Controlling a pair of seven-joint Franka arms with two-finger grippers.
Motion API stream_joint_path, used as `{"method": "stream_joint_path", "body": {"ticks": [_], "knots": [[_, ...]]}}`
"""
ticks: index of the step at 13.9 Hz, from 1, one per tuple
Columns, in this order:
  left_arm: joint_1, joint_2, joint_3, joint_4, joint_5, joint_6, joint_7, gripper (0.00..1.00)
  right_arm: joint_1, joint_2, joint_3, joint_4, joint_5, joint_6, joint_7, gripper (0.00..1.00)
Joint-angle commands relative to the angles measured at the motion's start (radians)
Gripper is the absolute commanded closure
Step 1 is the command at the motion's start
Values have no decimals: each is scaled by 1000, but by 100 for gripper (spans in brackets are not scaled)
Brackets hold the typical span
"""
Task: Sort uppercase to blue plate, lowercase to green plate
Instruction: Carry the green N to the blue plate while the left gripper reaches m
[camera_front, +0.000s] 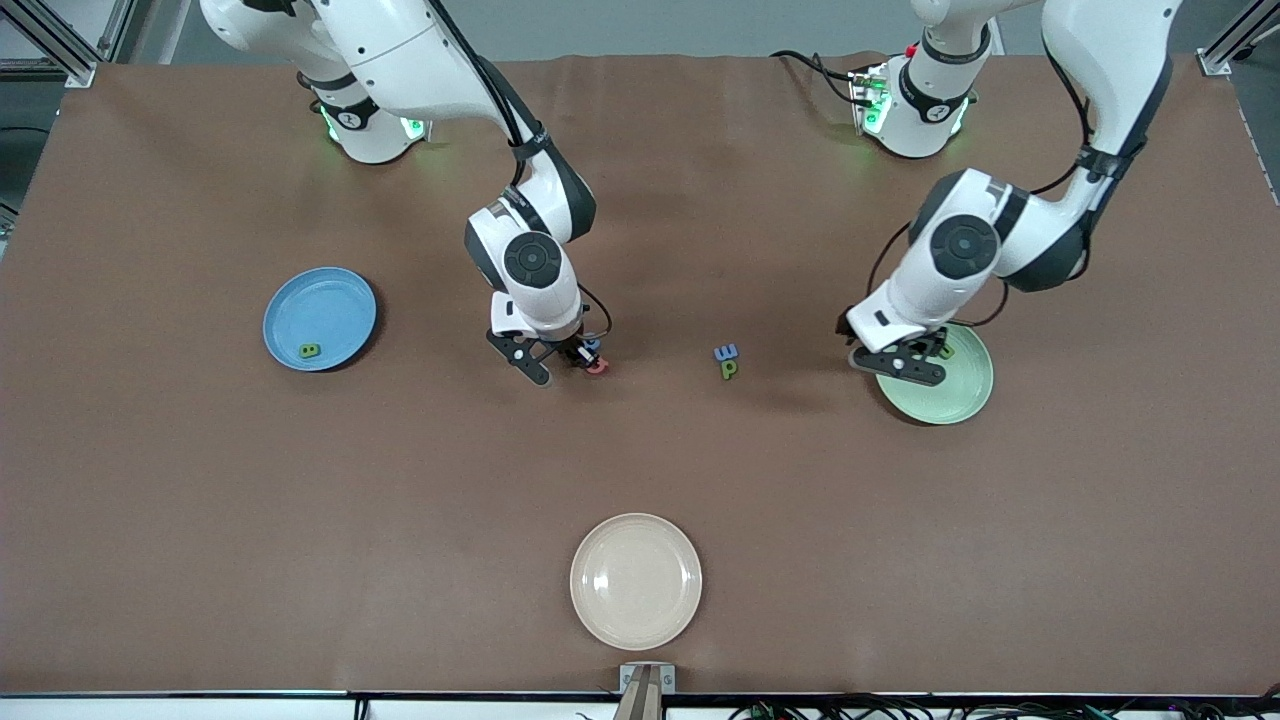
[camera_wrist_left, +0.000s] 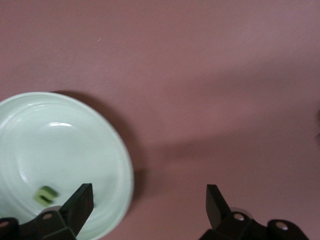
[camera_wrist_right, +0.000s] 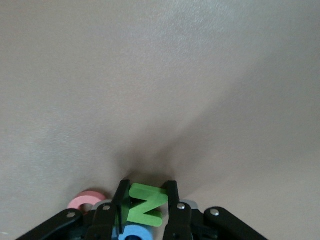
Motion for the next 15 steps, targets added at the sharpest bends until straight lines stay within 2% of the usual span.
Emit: {"method": "stream_joint_path", "body": {"ticks": [1, 3, 7, 12, 15], "knots": [[-94, 94, -13, 109, 10, -8, -299, 1, -22, -53, -39, -4, -12, -148, -160, 99], [-159, 174, -12, 175, 13, 2, -486, 1, -29, -104, -94, -4, -12, -255, -315, 99], [-257, 281, -3, 259, 48, 15, -804, 1, -29, -188, -258, -9, -24, -468, -658, 98], [-309, 354, 17, 289, 92, 11, -852, 1, -53, -204, -470, -13, -48, -708, -1088, 98], [-361, 361, 57, 290, 92, 9, -871, 1, -140, -210, -475, -48, -50, -742, -1180, 99]]}}
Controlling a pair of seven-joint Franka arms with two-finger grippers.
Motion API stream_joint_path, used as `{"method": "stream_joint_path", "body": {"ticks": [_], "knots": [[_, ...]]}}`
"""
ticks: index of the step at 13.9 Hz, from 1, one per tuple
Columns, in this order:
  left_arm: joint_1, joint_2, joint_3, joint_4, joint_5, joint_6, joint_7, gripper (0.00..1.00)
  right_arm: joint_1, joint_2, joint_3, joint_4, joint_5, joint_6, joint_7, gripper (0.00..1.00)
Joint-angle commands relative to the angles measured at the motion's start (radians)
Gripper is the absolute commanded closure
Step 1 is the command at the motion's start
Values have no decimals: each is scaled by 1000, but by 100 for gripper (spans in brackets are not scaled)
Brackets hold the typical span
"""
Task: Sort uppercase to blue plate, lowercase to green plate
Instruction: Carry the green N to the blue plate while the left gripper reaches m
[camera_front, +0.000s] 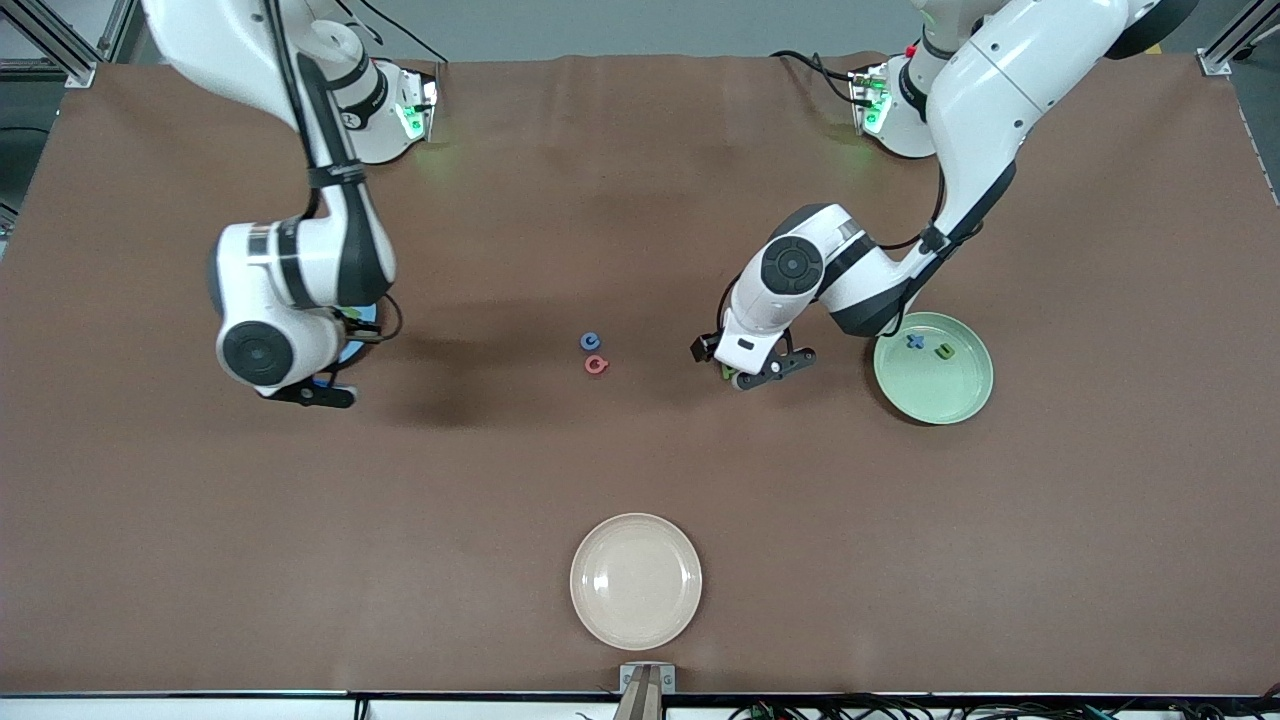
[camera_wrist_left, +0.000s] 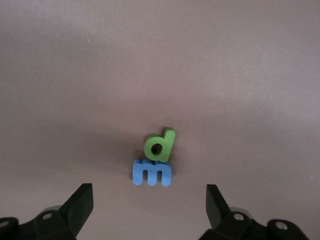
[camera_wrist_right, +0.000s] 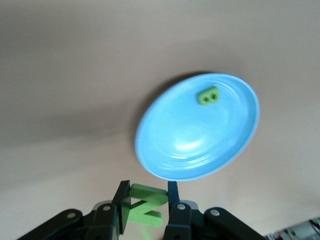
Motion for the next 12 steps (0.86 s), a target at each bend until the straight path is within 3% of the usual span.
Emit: {"method": "stream_joint_path", "body": {"ticks": [1, 2, 3, 4, 5, 9, 12], "knots": [[-57, 4, 38, 21, 23, -8, -43, 1, -58, -24, 2, -42, -14, -8, -91, 99], [-77, 6, 49, 22, 23, -8, -44, 1, -79, -24, -8, -42, -19, -8, -120, 97], [-95, 8, 72, 27, 23, -8, -46, 3, -99, -22, -10, -42, -19, -1, -123, 71], [-118, 12, 92, 28, 23, -8, -46, 5, -119, -24, -10, -44, -19, 1, -126, 18], [-133, 15, 110, 31, 23, -5, -46, 6, -127, -34, -10, -50, -17, 2, -126, 0], [-169, 46, 138, 68, 26, -3, -46, 17, -102, -62, -7, -50, -17, 2, -111, 0], [-177, 50, 147, 71, 29, -3, -46, 30, -49, -62, -2, -29, 38, 10, -18, 0]]}}
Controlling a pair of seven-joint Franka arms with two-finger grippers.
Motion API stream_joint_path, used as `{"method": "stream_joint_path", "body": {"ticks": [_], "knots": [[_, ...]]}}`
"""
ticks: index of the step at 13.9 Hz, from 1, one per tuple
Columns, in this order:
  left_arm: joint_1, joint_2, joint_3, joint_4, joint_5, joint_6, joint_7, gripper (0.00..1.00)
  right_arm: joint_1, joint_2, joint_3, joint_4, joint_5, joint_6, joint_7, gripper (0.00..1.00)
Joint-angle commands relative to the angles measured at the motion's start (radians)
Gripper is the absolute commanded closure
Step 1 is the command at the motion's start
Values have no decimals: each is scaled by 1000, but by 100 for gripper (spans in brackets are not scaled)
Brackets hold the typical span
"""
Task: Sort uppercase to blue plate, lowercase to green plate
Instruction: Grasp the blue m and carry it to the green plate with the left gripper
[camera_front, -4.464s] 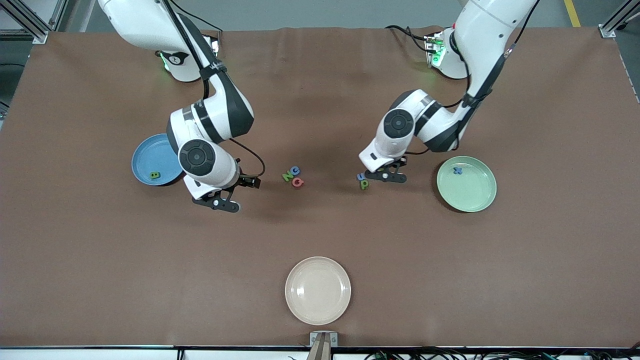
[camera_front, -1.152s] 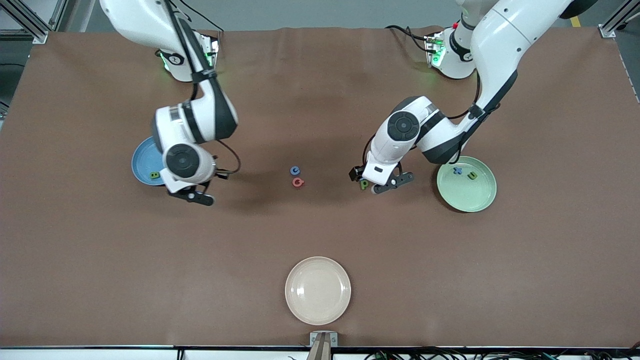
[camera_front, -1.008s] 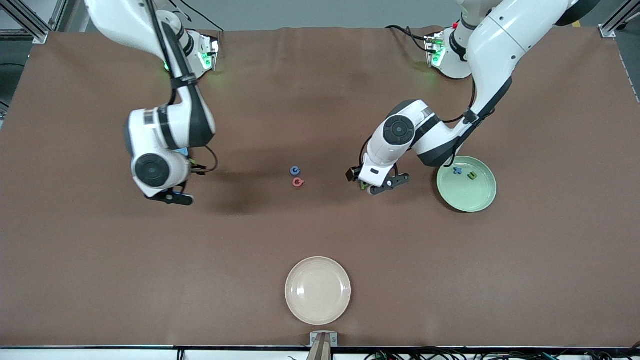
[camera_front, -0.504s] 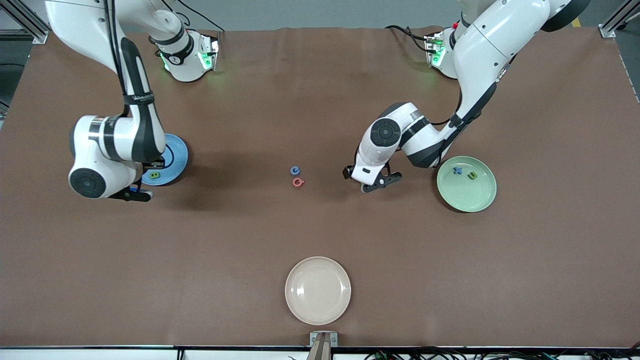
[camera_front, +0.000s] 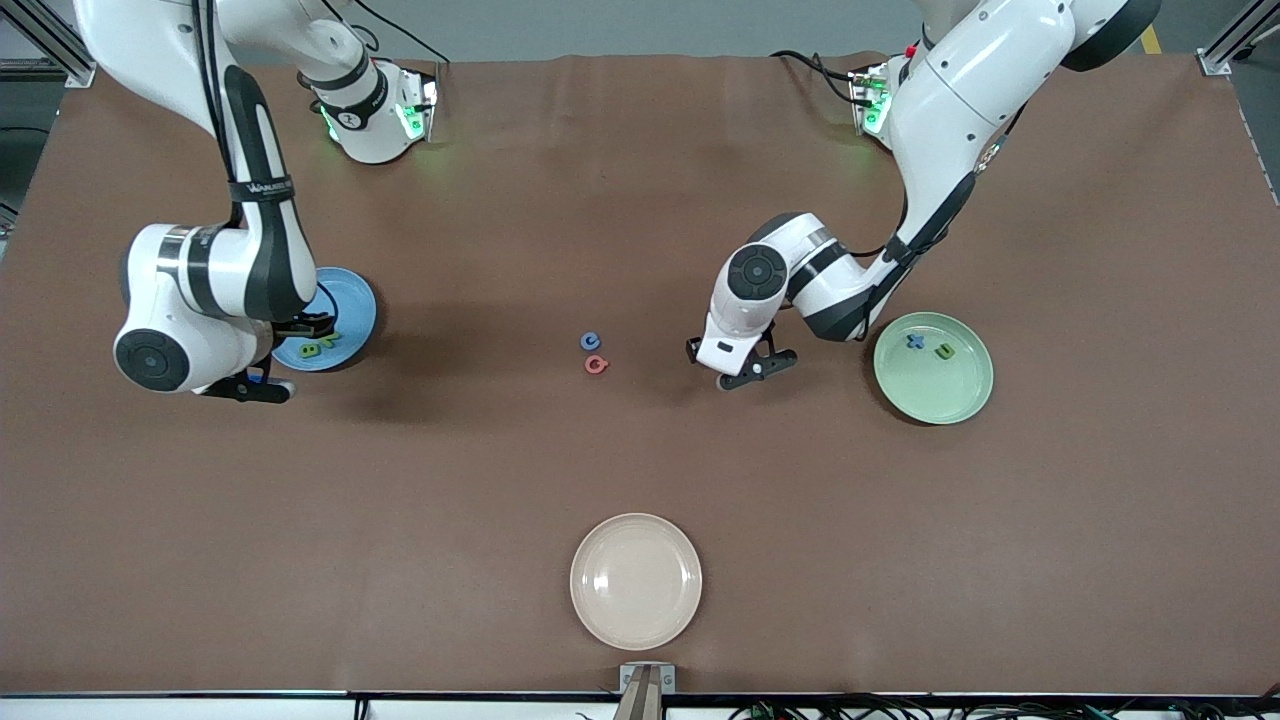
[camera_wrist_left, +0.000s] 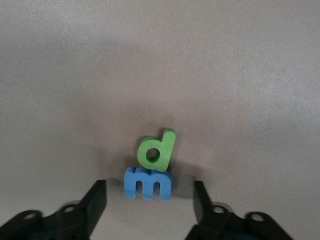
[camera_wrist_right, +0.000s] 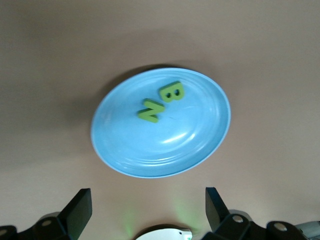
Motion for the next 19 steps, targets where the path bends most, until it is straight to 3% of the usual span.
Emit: {"method": "stream_joint_path", "body": {"ticks": [1, 4, 10, 15, 19], "knots": [[-17, 16, 12, 25, 26, -2, -19, 34, 74, -27, 6, -2, 61, 10, 122, 0], [-16, 19, 12, 25, 26, -2, -19, 46, 201, -27, 6, -2, 92, 78, 321, 0], [-13, 11, 12, 25, 28, -2, -16, 81, 485, 9, 7, -12, 92, 225, 814, 5], [39, -109, -3, -47, 25, -37, 35, 88, 606, 60, 12, -12, 92, 366, 1124, 12], [284, -168, -186, -160, 22, -48, 186, 88, 643, 124, 41, -10, 94, 492, 1294, 17]]}}
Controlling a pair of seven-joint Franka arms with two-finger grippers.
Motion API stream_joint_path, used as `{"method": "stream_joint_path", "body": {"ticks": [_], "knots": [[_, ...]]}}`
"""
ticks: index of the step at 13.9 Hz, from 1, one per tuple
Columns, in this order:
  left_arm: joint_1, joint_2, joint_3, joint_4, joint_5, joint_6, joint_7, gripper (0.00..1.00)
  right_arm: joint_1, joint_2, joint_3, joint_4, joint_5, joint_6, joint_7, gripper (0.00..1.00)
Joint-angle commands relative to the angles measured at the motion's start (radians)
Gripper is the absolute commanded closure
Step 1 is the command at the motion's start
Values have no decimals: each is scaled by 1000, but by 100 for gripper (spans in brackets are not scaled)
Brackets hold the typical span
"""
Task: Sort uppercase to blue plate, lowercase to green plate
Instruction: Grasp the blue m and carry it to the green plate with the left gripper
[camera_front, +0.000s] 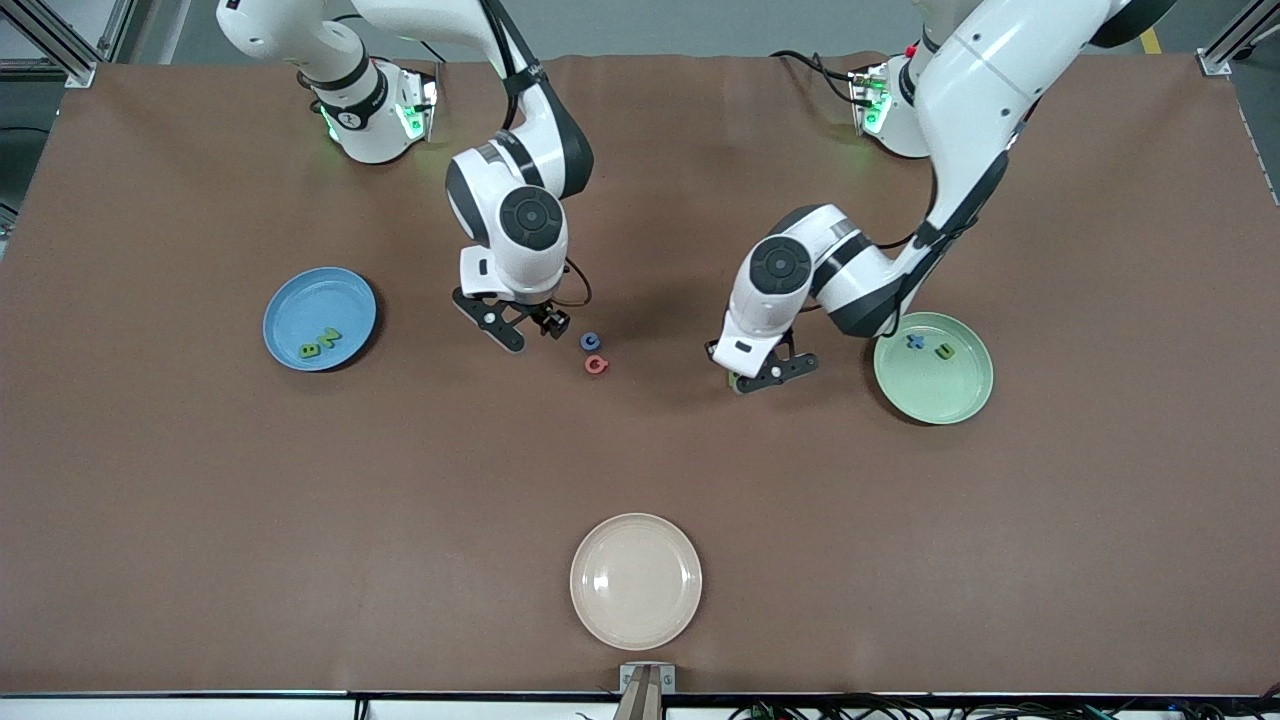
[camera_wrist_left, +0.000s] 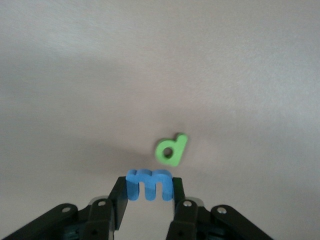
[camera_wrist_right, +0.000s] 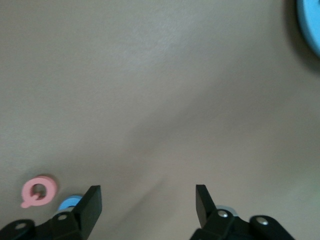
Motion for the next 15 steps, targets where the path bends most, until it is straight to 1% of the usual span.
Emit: {"method": "stream_joint_path", "body": {"ticks": [1, 2, 3, 5, 7, 10, 14, 15], "knots": [[217, -65, -139, -133, 15, -2, 120, 88, 18, 59, 22, 0, 6, 88, 111, 19], [289, -71, -176, -167, 17, -3, 176, 88, 18, 82, 32, 3, 6, 117, 139, 22], [352, -88, -201, -202, 18, -3, 238, 88, 20, 97, 43, 5, 6, 142, 163, 22], [438, -129, -207, -257, 18, -3, 369, 89, 20, 129, 63, 9, 5, 186, 214, 22], [515, -149, -207, -288, 18, -3, 496, 89, 18, 164, 69, 35, 5, 203, 240, 22], [642, -154, -210, -297, 92, -3, 647, 89, 15, 194, 69, 72, 5, 203, 265, 24], [753, -140, -207, -290, 106, -2, 845, 89, 18, 198, 75, 86, 6, 206, 295, 24], [765, -130, -204, -285, 127, -2, 862, 89, 14, 198, 92, 92, 6, 206, 301, 24]]}}
